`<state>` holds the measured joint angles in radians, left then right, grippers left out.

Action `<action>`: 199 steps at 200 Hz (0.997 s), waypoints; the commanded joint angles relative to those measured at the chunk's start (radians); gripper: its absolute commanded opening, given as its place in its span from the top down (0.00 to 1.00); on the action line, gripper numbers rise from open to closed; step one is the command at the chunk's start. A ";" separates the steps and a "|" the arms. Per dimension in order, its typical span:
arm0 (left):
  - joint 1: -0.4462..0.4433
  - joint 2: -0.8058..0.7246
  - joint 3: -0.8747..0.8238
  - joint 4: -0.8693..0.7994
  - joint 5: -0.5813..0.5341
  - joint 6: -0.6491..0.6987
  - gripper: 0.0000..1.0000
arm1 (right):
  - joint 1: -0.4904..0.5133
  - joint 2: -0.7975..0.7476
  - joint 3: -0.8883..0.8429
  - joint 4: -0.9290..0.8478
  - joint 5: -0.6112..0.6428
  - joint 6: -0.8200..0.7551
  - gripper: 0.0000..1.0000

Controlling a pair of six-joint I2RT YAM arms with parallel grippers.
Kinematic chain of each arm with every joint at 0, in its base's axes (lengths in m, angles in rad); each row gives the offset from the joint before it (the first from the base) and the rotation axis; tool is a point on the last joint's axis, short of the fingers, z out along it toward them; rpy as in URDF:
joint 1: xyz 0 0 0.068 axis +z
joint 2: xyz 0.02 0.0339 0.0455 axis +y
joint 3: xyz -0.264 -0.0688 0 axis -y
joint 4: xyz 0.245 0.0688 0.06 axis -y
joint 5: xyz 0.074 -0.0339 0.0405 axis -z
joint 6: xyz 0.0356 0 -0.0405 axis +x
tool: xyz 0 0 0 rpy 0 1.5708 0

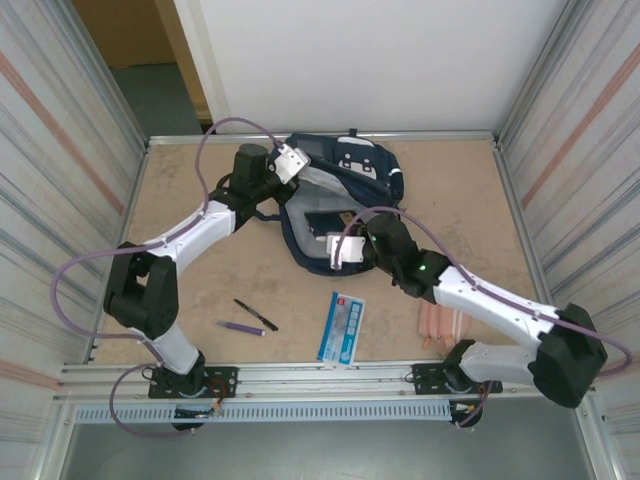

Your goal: Pack the student bag

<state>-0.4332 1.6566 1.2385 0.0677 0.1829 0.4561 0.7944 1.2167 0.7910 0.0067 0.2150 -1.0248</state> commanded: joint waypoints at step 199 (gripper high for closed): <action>0.024 -0.162 -0.022 0.041 0.194 -0.094 1.00 | -0.161 0.768 0.254 0.593 0.296 -0.393 0.96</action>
<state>-0.4179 1.5635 1.1950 0.0254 0.3111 0.3870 0.6777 1.9415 0.9947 0.6174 0.5205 -1.4368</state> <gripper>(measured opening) 0.074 0.118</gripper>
